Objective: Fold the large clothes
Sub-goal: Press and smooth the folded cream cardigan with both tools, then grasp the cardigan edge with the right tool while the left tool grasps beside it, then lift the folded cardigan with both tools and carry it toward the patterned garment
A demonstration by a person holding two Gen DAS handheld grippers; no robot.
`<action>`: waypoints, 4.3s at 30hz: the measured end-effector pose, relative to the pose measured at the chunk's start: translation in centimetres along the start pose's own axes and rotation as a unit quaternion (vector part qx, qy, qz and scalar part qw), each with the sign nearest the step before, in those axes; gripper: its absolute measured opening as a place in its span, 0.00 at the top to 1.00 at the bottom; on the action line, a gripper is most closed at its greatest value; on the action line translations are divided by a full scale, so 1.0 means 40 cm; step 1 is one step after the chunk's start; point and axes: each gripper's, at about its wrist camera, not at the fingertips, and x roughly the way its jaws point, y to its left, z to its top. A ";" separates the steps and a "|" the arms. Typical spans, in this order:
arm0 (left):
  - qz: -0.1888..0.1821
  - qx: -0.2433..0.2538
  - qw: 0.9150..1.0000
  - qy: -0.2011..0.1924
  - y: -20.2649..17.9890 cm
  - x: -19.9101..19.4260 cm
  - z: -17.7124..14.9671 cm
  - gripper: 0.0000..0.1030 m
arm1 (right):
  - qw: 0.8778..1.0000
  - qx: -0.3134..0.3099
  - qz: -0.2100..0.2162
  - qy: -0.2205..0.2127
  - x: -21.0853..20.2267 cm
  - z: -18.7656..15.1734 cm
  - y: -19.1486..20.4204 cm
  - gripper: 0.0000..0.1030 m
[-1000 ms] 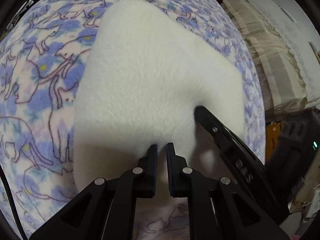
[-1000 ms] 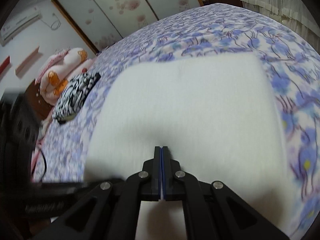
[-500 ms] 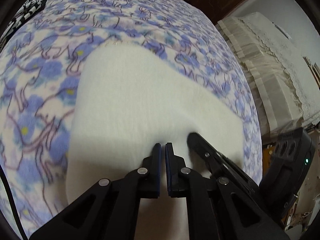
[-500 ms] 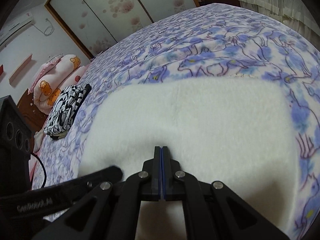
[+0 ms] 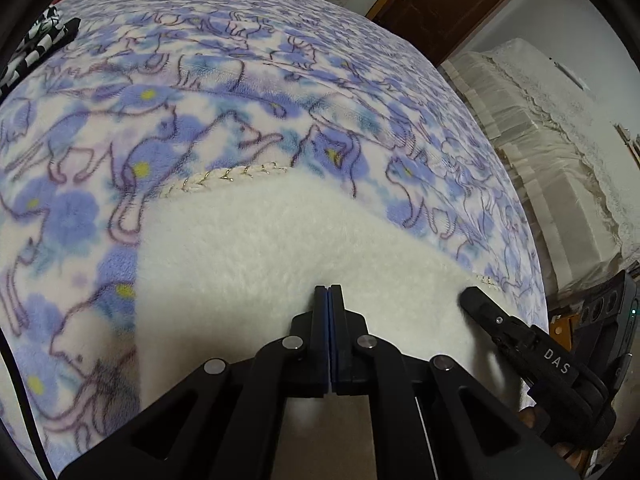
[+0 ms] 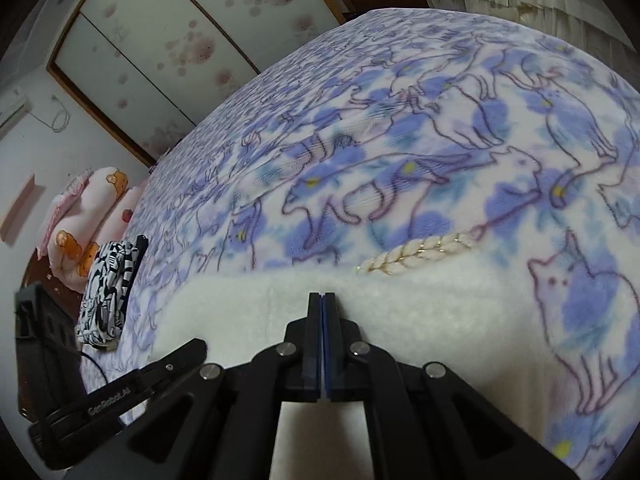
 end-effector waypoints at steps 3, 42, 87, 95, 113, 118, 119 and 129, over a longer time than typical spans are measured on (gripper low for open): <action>0.000 0.005 1.000 0.001 0.000 0.010 -0.002 0.99 | 1.000 -0.004 -0.001 0.002 -0.008 -0.010 -0.021 1.00; 0.163 -0.044 0.983 0.071 0.081 -0.399 -0.237 0.59 | 0.988 0.139 -0.061 0.034 -0.462 -0.135 -0.295 0.84; -0.101 -0.023 0.966 0.237 0.086 -0.033 -0.233 0.00 | 0.923 0.110 0.216 0.298 -0.010 -0.203 -0.203 0.02; -0.073 -0.062 0.968 0.232 0.039 -0.002 -0.232 0.00 | 0.935 0.105 0.190 0.282 -0.045 -0.225 -0.224 0.20; 0.088 -0.113 0.976 0.163 -0.124 -0.130 -0.263 0.31 | 0.967 0.098 0.096 0.214 -0.195 -0.241 -0.140 0.57; 0.093 -0.130 0.972 0.174 -0.125 -0.179 -0.352 0.32 | 0.966 0.080 0.092 0.228 -0.246 -0.286 -0.126 0.57; 0.094 -0.137 0.970 0.176 -0.123 -0.189 -0.372 0.32 | 0.966 0.078 0.090 0.231 -0.256 -0.296 -0.126 0.57; 0.103 -0.154 0.961 0.204 -0.111 -0.338 -0.543 0.34 | 0.963 0.025 0.064 0.260 -0.376 -0.393 -0.073 0.58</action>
